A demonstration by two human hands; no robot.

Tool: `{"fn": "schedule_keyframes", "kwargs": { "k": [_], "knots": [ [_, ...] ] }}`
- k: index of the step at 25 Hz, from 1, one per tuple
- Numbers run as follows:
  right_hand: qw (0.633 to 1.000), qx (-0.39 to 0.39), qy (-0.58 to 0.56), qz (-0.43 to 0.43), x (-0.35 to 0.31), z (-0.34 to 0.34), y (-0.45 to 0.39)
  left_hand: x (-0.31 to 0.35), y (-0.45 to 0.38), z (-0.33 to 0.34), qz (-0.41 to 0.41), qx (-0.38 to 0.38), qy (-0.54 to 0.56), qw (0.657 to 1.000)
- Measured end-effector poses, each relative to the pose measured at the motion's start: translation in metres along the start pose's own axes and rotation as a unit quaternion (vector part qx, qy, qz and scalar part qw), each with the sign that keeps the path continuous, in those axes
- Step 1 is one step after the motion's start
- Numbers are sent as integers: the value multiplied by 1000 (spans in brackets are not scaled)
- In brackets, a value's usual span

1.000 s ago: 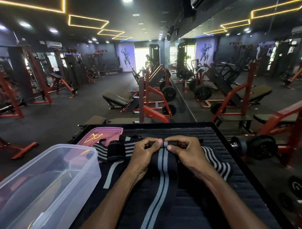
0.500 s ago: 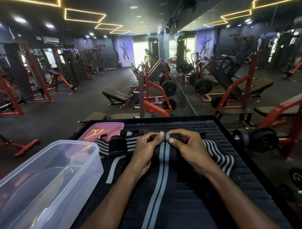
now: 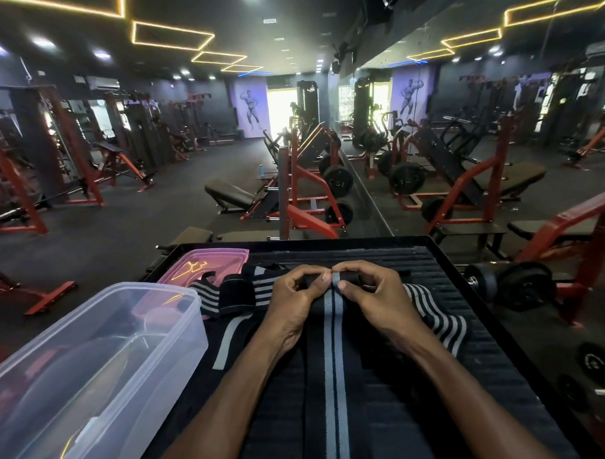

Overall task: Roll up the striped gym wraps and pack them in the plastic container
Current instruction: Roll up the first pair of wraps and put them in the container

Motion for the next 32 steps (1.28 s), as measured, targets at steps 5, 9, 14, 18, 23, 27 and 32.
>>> {"fn": "schedule_keyframes", "kwargs": {
  "k": [5, 9, 14, 18, 23, 27, 32],
  "knots": [
    [998, 5, 64, 26, 7, -5, -5, -4, 2, 4, -25, -17, -6, 1000],
    [999, 7, 48, 9, 4, -7, -3, -19, 3, 2, -127, -10, 107, 986],
    [998, -21, 0, 63, 9, -3, -2, -11, 1, -6, -74, 29, 5, 997],
    [998, -7, 44, 36, 8, -5, -6, -14, 2, 1, -92, 8, 62, 994],
    [1000, 13, 2, 18, 5, -8, -4, -17, 11, 15, -159, -14, 173, 972],
    [996, -11, -37, 77, 12, -5, -3, -13, 9, 9, -134, 16, 124, 983],
    [998, 4, 26, 56, 13, -10, -7, -14, 8, 12, -120, 1, 83, 989]
  ]
}}
Point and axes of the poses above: each hand's wrist, its own y-axis away from the middle knuckle, its own z-axis out of the palm, x = y × z, the point moved 7 cm from there along -y, towards the middle knuckle, and after that the axes turned 9 degrees about y, right-handed, at the moved point
